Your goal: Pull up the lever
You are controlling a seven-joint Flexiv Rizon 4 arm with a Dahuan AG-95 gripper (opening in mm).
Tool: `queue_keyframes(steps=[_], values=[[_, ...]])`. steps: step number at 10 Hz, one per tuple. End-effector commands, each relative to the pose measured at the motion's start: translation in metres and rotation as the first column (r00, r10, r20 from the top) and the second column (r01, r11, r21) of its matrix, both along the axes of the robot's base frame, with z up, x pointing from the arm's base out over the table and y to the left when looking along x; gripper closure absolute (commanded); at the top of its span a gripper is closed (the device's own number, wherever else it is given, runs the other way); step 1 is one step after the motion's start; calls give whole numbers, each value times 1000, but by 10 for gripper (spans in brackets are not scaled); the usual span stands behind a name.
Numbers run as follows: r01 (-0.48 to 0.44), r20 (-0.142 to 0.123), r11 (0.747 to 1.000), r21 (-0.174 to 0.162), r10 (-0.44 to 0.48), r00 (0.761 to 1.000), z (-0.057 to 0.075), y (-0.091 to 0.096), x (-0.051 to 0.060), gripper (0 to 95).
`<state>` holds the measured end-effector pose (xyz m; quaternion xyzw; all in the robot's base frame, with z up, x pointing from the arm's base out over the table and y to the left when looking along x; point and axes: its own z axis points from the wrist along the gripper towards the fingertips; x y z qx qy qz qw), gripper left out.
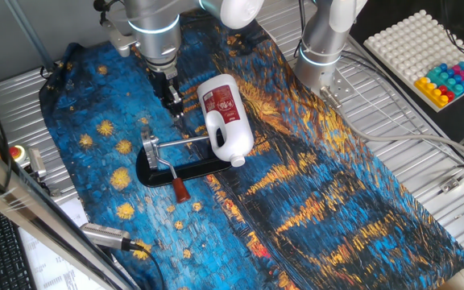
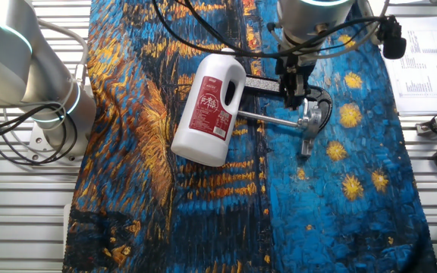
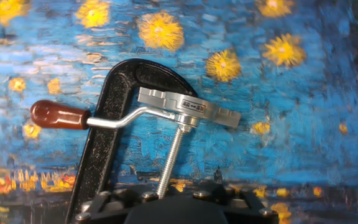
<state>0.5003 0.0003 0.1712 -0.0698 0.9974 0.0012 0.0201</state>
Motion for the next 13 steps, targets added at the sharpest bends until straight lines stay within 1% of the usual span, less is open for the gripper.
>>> queue_keyframes(steps=[1,4,9,12,13], values=[[-1,-2,1000,0,1,1000,0,0,1,950],[-8,-6,1000,0,8,1000,0,0,2,950],[-12,-12,1000,-2,12,1000,1,1,7,950],[-36,-17,999,-3,36,999,0,2,16,950],[-53,-17,999,-5,53,998,0,3,21,950]])
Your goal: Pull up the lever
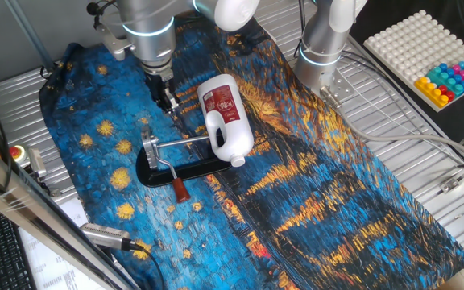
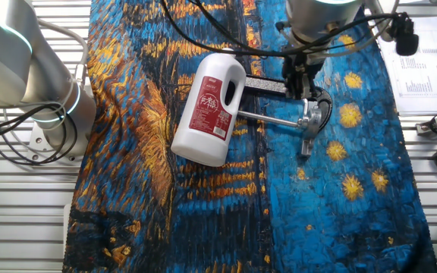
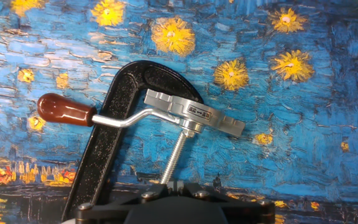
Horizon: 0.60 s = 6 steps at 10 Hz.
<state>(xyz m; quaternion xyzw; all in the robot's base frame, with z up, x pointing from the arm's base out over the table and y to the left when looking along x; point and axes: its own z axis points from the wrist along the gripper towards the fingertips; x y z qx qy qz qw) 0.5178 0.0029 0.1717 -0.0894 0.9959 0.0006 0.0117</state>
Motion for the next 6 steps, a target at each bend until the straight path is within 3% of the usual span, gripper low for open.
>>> queue_keyframes(steps=[1,3,5,6], values=[[-25,0,1000,-2,25,1000,-1,1,8,950],[-97,-8,995,1,97,995,-4,3,22,950],[-233,-16,972,2,233,972,-9,11,38,950],[-255,-16,967,2,255,967,-11,15,43,950]])
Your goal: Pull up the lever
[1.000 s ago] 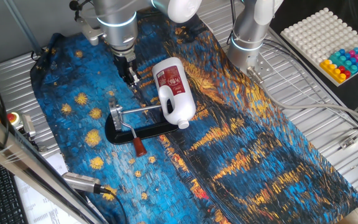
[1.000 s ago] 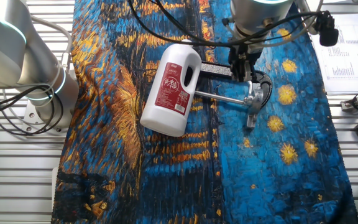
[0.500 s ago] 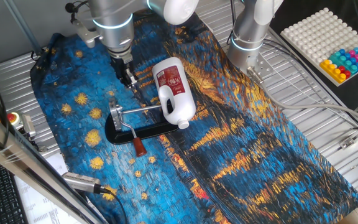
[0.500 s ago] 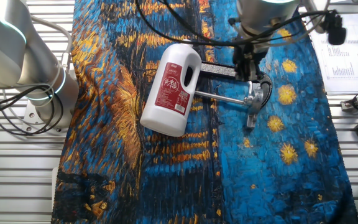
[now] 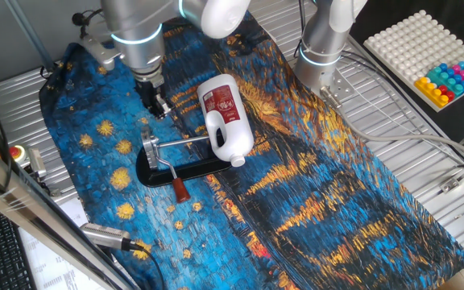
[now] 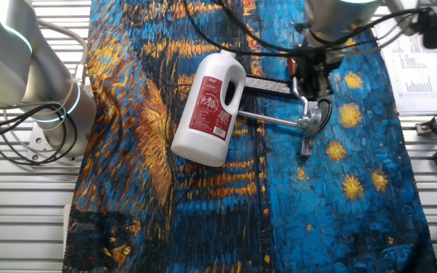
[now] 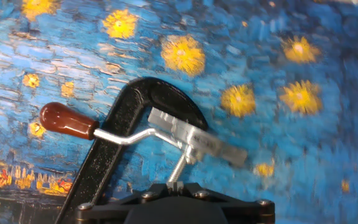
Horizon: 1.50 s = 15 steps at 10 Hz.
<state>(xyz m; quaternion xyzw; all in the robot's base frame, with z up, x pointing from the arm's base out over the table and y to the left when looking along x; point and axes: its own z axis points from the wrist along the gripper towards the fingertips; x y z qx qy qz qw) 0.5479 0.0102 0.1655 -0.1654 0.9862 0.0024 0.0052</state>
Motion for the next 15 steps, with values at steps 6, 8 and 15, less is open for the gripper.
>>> queue_keyframes(steps=[6,8,15], values=[[-353,-27,935,30,354,935,-18,47,62,950],[-499,-23,866,29,500,866,-16,65,73,950],[-757,-7,648,79,760,650,-77,115,67,950]])
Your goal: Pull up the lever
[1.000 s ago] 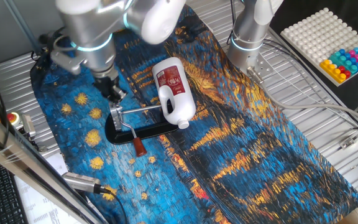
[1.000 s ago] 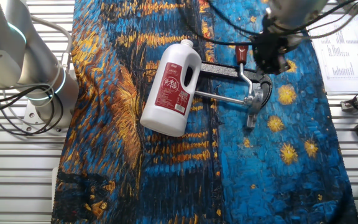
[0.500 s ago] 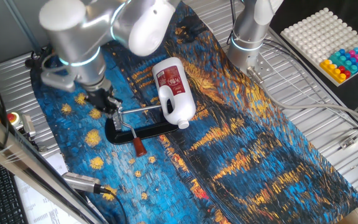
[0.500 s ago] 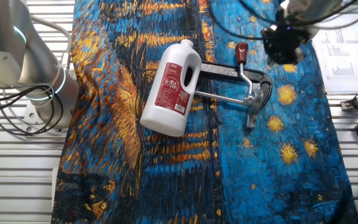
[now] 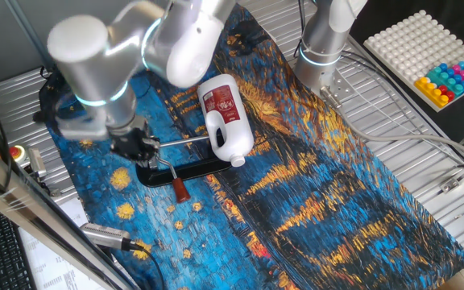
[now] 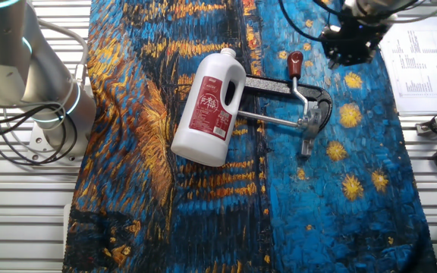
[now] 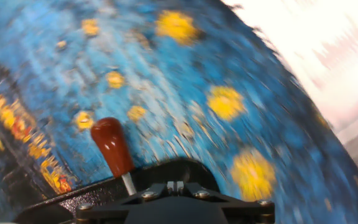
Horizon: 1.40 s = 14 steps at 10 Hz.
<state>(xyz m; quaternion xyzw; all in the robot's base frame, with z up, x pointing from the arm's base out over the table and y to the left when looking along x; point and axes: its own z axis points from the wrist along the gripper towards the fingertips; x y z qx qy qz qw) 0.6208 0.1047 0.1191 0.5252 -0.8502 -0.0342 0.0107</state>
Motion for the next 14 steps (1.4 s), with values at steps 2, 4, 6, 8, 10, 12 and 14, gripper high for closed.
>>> queue_keyframes(steps=[2,4,6,8,10,12,14], values=[[-92,-15,996,-6,92,996,-41,23,-10,950],[-112,-21,994,-4,112,994,-41,23,-10,950],[-181,-29,983,-28,180,983,-38,21,-8,950],[-353,-96,935,11,353,931,-38,21,-8,760],[-408,-172,912,35,408,897,-38,21,-8,760],[-416,-170,909,36,416,893,-38,21,-8,760],[-420,-170,907,36,420,892,-38,21,-8,760]])
